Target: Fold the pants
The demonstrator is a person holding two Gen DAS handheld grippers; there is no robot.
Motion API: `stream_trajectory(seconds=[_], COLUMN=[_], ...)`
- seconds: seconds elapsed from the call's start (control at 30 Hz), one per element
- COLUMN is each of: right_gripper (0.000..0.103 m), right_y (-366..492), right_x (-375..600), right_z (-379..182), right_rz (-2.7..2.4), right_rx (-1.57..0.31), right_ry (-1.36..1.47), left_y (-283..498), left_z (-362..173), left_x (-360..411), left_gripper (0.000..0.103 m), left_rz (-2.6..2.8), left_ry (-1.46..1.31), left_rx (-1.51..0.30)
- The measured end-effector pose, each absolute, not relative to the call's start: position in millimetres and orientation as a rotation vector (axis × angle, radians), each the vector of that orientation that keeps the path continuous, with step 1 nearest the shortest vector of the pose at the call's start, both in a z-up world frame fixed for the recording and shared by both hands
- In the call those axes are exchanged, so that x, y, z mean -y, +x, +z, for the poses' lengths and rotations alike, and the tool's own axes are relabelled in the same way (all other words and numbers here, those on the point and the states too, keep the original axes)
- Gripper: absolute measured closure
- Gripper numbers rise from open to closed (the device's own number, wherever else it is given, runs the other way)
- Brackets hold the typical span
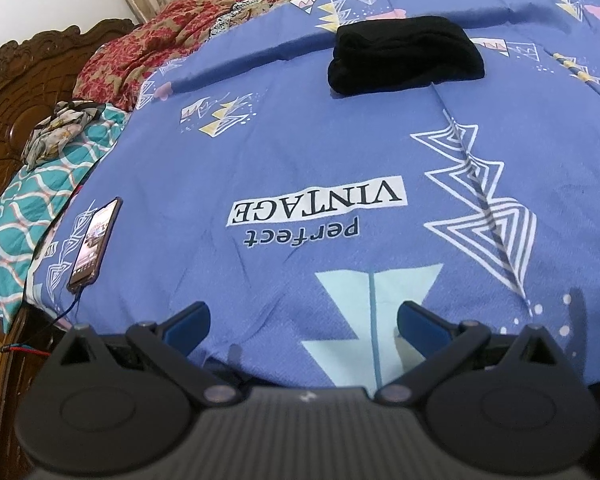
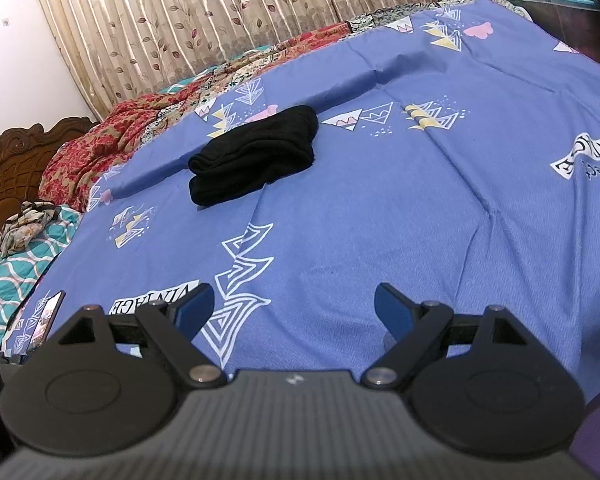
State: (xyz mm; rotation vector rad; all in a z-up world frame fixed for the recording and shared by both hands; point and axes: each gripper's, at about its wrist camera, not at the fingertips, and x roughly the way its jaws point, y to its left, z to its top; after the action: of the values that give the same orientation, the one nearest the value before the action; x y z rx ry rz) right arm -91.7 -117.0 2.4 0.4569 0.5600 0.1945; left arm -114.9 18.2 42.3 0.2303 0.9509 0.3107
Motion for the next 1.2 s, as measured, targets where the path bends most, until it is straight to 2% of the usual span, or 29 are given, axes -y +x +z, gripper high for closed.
stream_trajectory(seconds=[1.2], right_gripper=[0.014], right_y=[-92.2], right_x=[115.2], right_z=[0.7], right_rz=[0.195], right_rx=[-0.560], right_ry=[0.456], left_y=[-112.9], left_z=[39.4], left_x=[-18.6], left_gripper=[0.000], left_rz=[0.325], left_ry=[0.253], left_rx=[-0.965])
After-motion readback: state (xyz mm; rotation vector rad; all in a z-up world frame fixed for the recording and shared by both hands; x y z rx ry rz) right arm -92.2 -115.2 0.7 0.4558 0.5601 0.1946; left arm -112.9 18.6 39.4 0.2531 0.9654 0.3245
